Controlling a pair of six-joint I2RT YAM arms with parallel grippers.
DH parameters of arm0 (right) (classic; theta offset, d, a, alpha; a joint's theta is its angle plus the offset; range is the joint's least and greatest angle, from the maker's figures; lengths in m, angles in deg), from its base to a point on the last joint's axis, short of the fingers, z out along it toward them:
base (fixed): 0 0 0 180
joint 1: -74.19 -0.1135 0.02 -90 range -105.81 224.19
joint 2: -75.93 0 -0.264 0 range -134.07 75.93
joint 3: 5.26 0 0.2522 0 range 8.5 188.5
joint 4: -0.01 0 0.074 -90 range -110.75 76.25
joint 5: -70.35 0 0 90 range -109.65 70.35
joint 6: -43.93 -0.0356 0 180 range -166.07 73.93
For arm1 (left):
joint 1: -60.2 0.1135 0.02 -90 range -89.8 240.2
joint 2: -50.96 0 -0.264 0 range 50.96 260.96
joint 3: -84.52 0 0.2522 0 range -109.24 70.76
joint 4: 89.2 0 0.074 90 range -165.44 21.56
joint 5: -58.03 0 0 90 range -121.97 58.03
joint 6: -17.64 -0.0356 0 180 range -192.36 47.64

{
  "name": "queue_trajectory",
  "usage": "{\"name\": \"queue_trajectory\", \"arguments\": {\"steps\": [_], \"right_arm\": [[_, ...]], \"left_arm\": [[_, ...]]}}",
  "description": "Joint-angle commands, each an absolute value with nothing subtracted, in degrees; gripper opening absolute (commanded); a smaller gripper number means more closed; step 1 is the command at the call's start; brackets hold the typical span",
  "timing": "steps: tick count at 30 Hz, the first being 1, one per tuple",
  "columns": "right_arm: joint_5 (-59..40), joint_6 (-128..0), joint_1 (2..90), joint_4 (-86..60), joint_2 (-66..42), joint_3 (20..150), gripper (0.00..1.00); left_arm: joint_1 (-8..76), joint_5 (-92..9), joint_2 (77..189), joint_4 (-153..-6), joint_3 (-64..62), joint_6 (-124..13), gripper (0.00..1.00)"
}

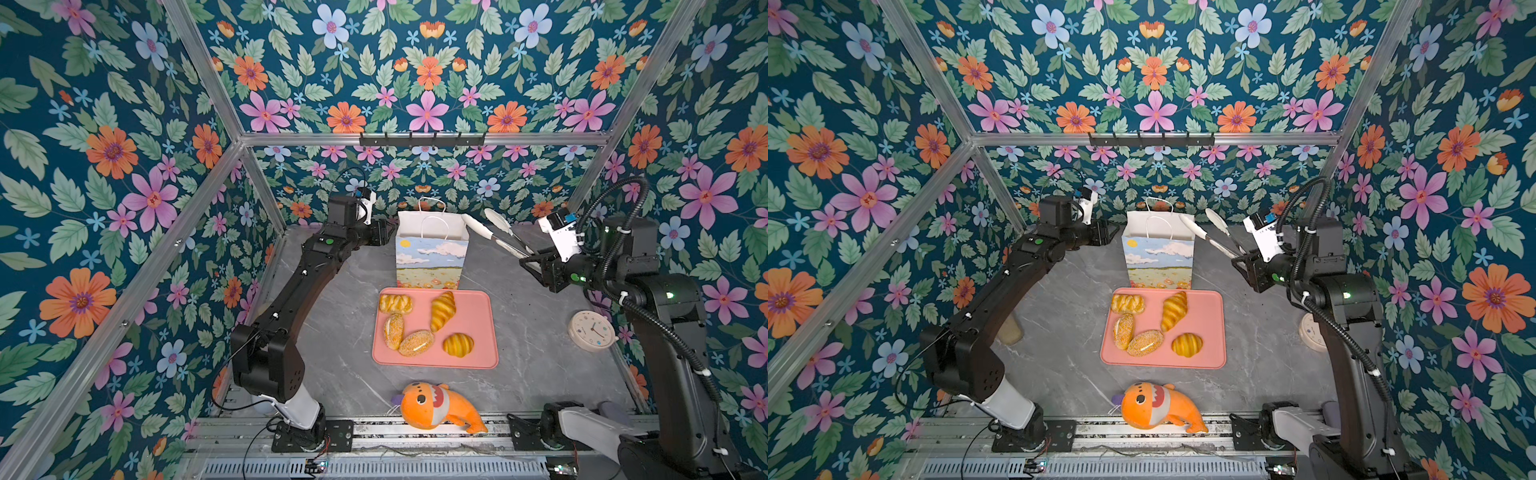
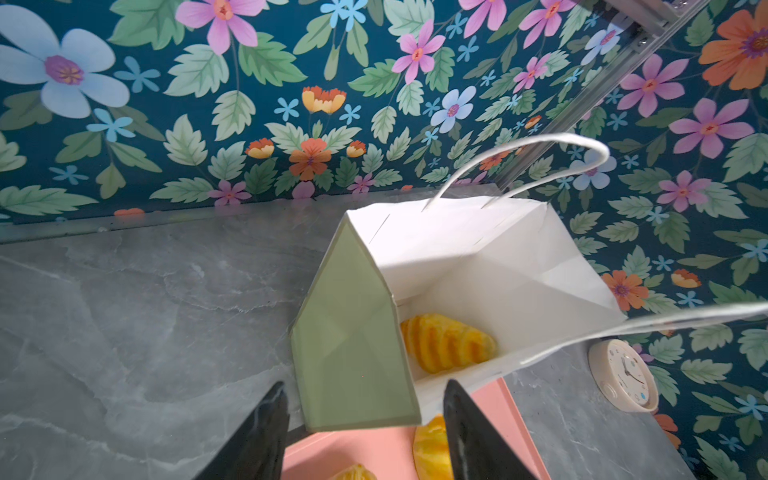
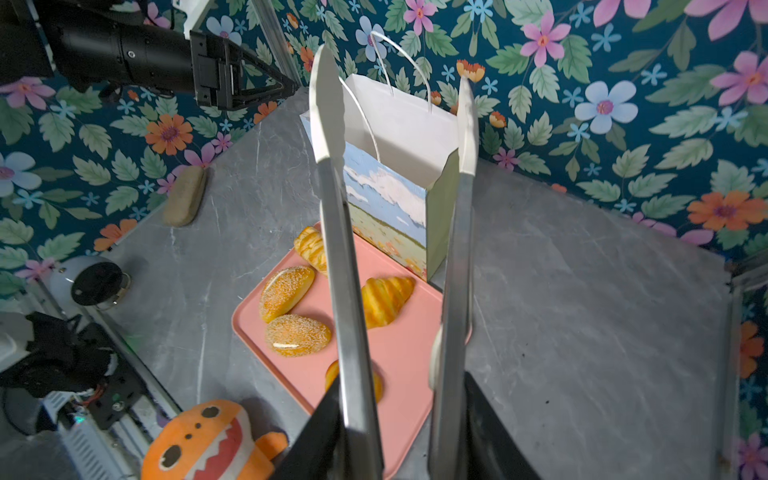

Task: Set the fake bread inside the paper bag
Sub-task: 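Withdraw the tongs from the bag and move them over the pink tray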

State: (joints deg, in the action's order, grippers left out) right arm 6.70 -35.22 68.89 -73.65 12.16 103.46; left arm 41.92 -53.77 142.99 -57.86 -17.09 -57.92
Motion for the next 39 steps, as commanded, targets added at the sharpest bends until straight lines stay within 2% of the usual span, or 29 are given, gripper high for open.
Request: {"name": "queue_trajectory", "arguments": {"steps": [1,7,19,28,32,39], "right_arm": [[8.12,-44.82,68.76,-75.53,13.71,102.99,0.40],[4.37,-49.77,65.03,-81.99,17.21,100.21,0.40],[-4.93,-56.18,49.92,-83.92,23.69,82.29,0.39],[-19.72,-56.42,29.99,-87.87,14.30,80.94,0.40],[-22.61,-54.09,29.14,-89.77,10.30,82.95,0.42],[-20.94,-52.51,29.05,-90.66,4.78,84.00,0.46]], "left_arm": [[42.18,-50.99,140.73,-59.73,-14.62,-58.89,0.61],[42.41,-48.05,135.88,-62.77,-7.20,-58.68,0.61],[42.49,-48.65,131.57,-66.34,1.89,-57.10,0.61],[42.44,-49.64,130.87,-67.71,4.50,-56.19,0.61],[42.41,-49.68,130.80,-67.28,4.14,-56.70,0.61],[42.43,-50.07,130.79,-66.83,4.22,-57.31,0.61]]}}
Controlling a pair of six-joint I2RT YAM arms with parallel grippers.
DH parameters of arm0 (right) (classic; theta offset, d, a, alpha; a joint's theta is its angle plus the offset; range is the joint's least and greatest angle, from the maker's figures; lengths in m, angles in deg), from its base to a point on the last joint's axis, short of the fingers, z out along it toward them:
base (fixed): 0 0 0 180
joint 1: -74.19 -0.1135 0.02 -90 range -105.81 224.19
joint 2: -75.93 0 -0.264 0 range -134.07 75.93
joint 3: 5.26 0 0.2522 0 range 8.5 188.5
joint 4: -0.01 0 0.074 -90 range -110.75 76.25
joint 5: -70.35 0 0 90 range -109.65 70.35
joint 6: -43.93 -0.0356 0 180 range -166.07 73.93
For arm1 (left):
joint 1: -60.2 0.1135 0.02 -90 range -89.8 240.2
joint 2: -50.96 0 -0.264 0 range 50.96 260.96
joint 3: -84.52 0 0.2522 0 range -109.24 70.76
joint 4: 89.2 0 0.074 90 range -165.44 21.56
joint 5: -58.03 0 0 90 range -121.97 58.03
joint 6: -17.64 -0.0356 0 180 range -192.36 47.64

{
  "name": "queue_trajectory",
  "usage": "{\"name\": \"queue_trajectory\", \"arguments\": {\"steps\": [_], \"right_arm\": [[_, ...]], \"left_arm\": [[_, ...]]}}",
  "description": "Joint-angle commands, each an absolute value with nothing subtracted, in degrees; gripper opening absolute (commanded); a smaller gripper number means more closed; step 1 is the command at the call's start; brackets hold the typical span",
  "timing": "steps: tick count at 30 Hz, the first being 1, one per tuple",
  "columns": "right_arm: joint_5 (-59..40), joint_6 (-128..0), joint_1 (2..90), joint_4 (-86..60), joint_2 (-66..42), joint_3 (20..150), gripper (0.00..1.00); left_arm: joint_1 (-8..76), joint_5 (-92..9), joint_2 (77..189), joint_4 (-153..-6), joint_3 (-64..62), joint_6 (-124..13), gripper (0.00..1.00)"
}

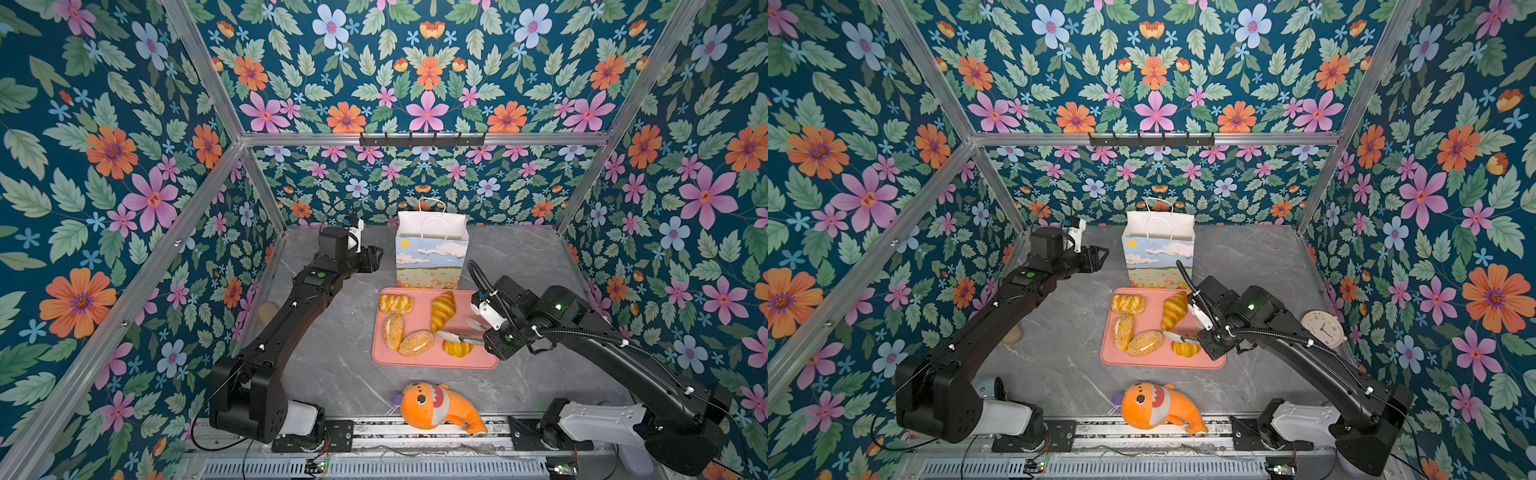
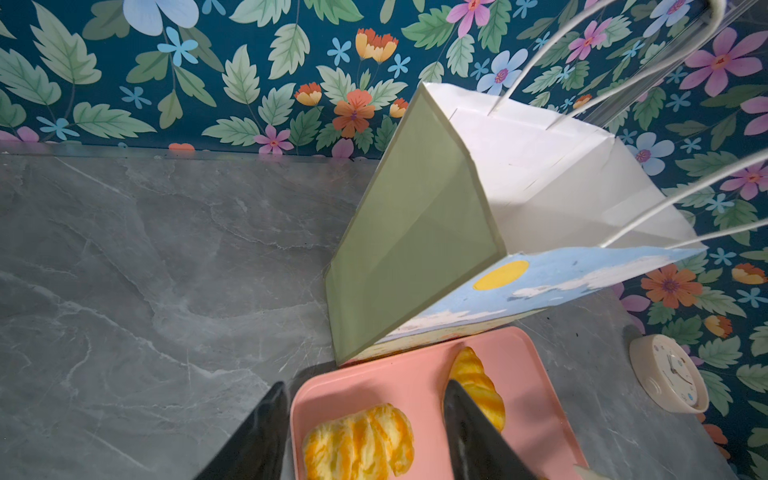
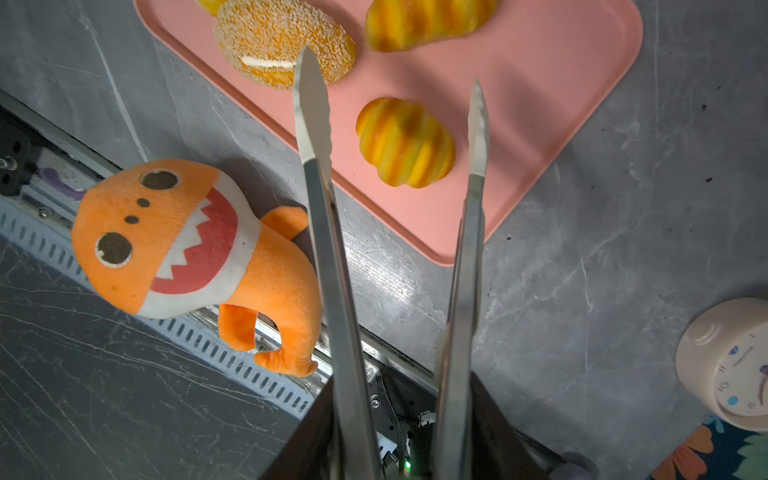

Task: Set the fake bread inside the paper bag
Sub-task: 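Withdraw the tongs from the bag and move them over the pink tray, then lower the tongs onto the striped bun and squeeze it with the right gripper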

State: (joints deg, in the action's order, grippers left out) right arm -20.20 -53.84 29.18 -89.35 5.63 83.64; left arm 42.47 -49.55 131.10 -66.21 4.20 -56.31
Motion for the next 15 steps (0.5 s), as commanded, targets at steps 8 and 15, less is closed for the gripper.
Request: {"name": "queue_trajectory", "arguments": {"steps": [8,15], "right_arm": [[-20.69,-51.85,28.77,-90.99,0.13,84.37,0.48],[-22.16,-52.75,28.67,-91.75,-2.32,85.00,0.48]], "left_arm": [[42.43,-51.59,131.27,-67.51,4.32,-56.87,0.61],[42.42,-52.17,131.55,-67.79,4.05,-56.57,0.60]]}}
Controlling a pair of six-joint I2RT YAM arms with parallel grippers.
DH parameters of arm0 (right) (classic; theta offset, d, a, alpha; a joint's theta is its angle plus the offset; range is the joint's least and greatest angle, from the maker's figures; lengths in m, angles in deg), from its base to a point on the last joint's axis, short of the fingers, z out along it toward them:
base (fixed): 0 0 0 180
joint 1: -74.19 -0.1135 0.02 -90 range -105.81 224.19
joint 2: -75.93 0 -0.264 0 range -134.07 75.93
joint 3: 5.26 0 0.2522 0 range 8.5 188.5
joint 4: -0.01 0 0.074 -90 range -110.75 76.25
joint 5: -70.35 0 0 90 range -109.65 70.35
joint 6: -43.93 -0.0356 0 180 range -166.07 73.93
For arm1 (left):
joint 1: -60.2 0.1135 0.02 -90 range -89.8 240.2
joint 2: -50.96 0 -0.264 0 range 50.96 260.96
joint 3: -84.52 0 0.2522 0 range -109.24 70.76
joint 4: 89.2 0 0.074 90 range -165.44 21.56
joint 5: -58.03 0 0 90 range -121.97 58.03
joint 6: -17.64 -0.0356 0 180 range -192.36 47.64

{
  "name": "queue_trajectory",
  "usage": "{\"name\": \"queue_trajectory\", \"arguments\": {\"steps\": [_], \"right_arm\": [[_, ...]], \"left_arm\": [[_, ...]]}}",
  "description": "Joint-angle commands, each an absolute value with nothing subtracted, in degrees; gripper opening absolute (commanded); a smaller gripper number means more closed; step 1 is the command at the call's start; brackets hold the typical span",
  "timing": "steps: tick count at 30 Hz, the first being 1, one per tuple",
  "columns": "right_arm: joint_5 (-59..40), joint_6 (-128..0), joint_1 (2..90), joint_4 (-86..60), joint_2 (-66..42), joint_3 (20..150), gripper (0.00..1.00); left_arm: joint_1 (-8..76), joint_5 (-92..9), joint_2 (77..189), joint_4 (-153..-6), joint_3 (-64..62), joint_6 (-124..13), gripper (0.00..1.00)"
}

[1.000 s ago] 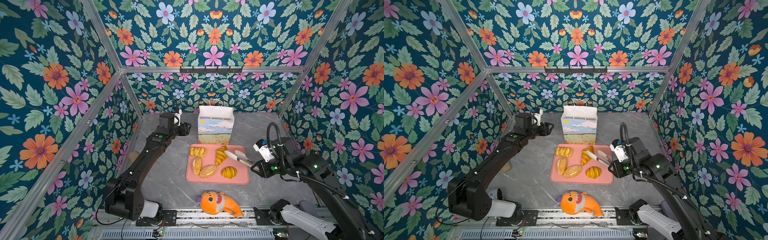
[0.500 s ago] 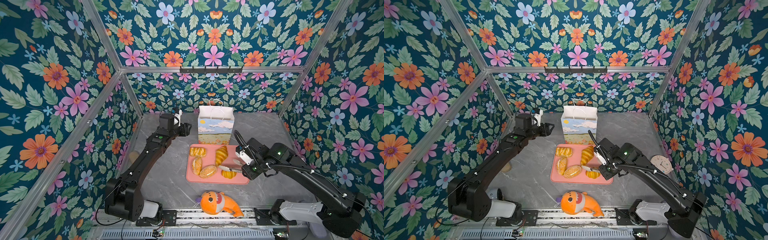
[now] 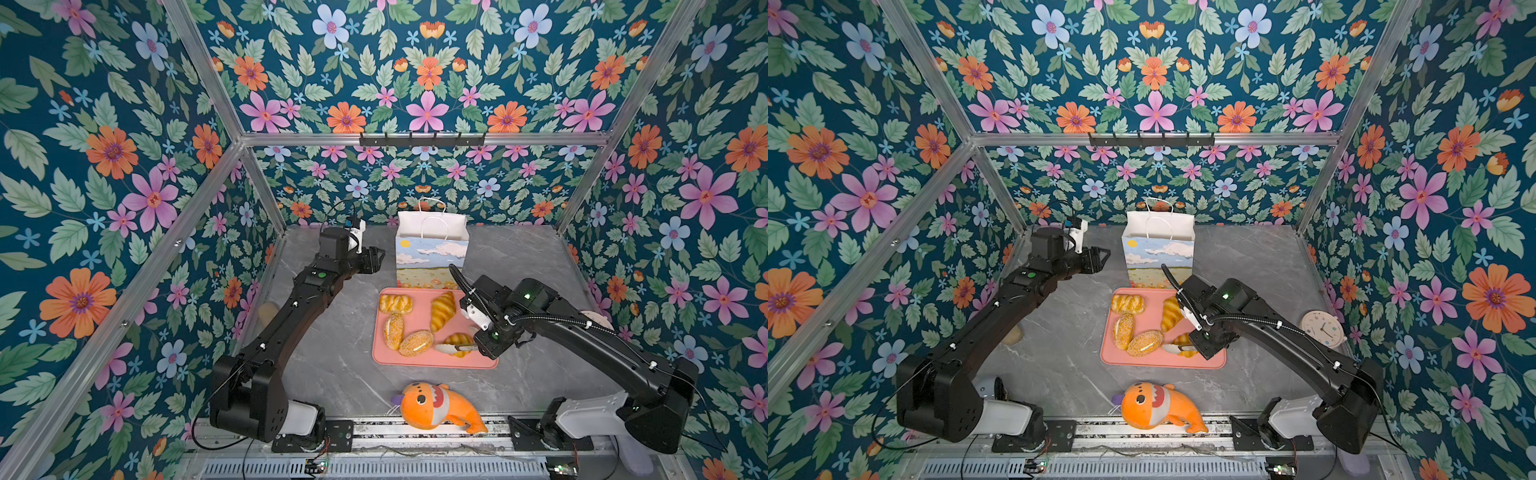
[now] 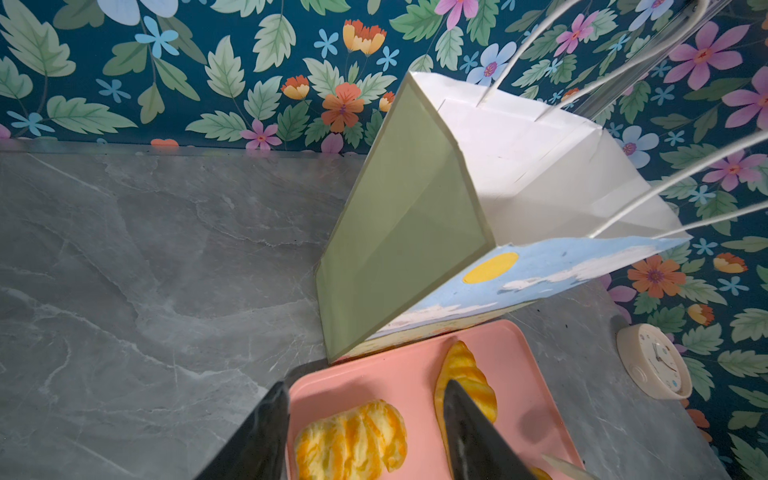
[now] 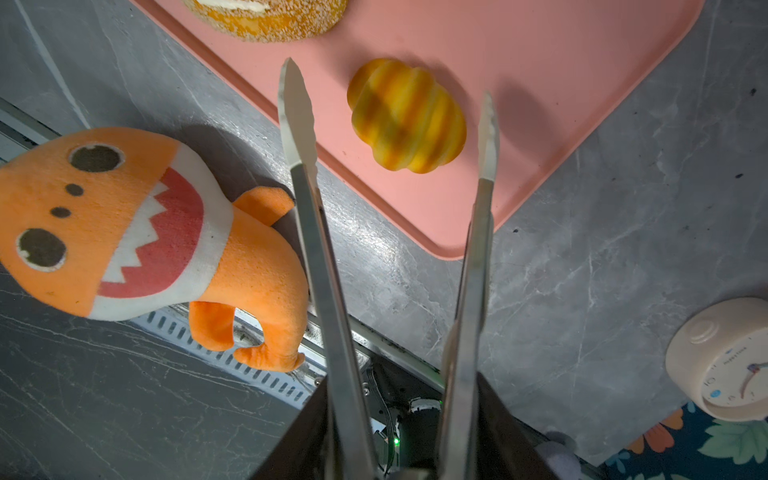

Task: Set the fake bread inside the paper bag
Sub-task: 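Lower the tongs onto the striped bun and squeeze it with the right gripper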

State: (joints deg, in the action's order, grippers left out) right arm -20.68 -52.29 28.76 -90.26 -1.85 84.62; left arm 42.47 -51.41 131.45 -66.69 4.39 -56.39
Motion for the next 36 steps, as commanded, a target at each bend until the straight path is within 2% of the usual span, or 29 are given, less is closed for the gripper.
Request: {"name": "queue_trajectory", "arguments": {"steps": [1,25,36], "right_arm": [[-22.26,-52.83,28.67,-91.72,-2.51,84.99,0.48],[-22.11,-59.76,26.56,-92.55,-6.77,84.51,0.45],[-23.67,-59.35,26.56,-93.09,-4.71,85.12,0.32]], "left_arm": [[42.42,-52.29,131.70,-67.81,4.05,-56.48,0.60],[42.42,-53.15,132.43,-68.77,5.18,-55.83,0.60],[42.43,-53.41,132.26,-68.93,5.18,-55.75,0.60]]}}
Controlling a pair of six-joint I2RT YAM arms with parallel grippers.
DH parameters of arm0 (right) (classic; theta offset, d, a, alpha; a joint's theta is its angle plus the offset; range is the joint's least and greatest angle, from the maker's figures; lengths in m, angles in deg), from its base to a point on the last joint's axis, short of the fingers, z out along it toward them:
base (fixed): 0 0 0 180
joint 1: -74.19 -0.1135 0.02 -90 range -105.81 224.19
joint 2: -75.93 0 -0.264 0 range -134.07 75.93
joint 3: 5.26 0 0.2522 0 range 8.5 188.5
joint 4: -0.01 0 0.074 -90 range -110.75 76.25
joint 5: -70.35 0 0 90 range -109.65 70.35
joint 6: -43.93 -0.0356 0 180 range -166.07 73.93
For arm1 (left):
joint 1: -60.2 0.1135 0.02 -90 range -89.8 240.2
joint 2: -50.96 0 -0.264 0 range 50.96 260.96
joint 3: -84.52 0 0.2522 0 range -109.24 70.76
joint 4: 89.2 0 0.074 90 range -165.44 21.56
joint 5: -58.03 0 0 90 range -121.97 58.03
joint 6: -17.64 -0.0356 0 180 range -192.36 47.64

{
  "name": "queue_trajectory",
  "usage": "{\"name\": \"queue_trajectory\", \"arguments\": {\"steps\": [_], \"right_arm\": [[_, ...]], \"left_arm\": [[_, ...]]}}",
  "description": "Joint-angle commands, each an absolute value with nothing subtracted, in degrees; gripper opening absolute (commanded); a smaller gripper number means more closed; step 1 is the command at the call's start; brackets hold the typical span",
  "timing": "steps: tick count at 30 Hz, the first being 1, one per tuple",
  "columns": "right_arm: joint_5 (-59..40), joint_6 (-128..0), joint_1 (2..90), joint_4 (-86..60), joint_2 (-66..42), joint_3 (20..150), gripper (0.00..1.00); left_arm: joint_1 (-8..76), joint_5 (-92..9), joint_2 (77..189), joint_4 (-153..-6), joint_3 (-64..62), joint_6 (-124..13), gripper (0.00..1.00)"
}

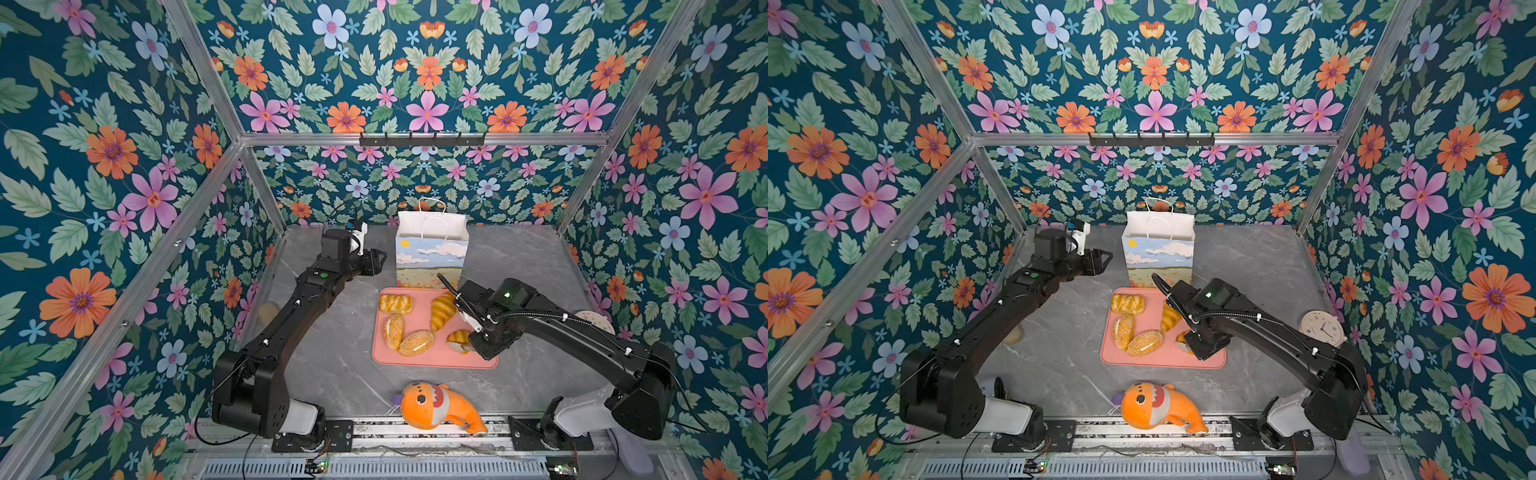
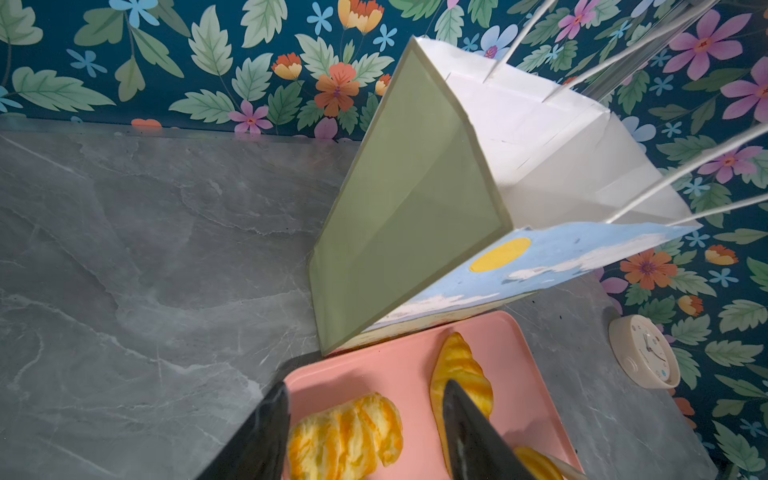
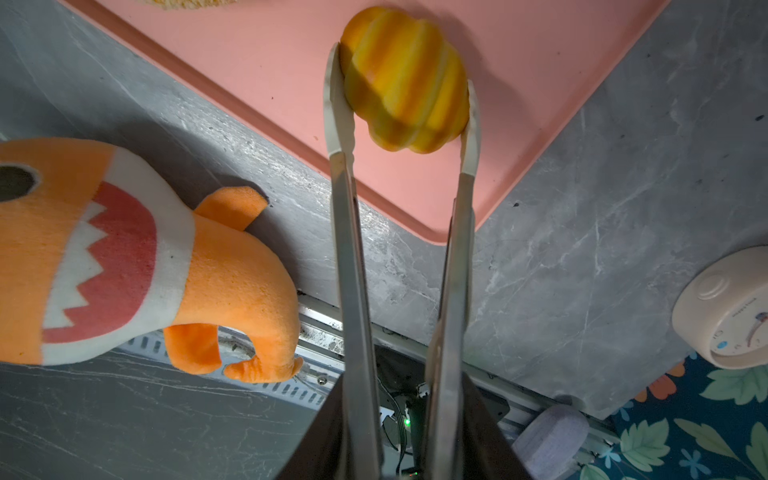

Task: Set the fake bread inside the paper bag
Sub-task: 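Lower the tongs onto the striped bun and squeeze it with the right gripper, then lift the striped bun and carry it above the paper bag opening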

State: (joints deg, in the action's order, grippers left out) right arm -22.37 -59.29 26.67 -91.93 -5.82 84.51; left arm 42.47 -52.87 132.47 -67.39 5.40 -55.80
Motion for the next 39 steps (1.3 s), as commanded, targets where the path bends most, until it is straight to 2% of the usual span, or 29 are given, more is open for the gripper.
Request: {"name": "queue_trajectory", "arguments": {"steps": [1,8,15,20,26,29,34,39], "right_arm": [[-23.93,-59.27,26.58,-93.43,-4.04,85.54,0.32],[-26.46,-58.43,31.14,-96.70,-0.05,90.89,0.31],[-25.53,-51.41,43.65,-97.46,4.44,97.65,0.30],[-22.28,-45.53,53.95,-95.85,3.34,104.30,0.31],[-17.95,-38.69,62.74,-94.05,-1.23,115.79,0.32],[-12.88,-38.54,66.23,-96.96,-7.37,125.88,0.34],[-7.91,-37.96,66.54,-101.63,-18.45,144.90,0.32],[0.02,-40.04,66.48,-100.23,-23.82,152.90,0.32]], "left_arm": [[42.43,-53.56,132.29,-69.01,5.19,-55.65,0.60],[42.43,-54.55,132.94,-69.38,4.06,-54.82,0.60],[42.40,-54.92,133.61,-69.39,2.85,-54.34,0.60],[42.38,-55.44,135.15,-68.72,0.48,-53.66,0.59],[42.41,-56.22,136.47,-68.07,-2.37,-53.60,0.59],[42.47,-55.64,136.83,-67.50,-3.73,-53.68,0.59],[42.44,-55.44,137.19,-67.53,-4.75,-53.72,0.59],[42.44,-54.73,137.18,-67.48,-4.74,-53.90,0.59]]}}
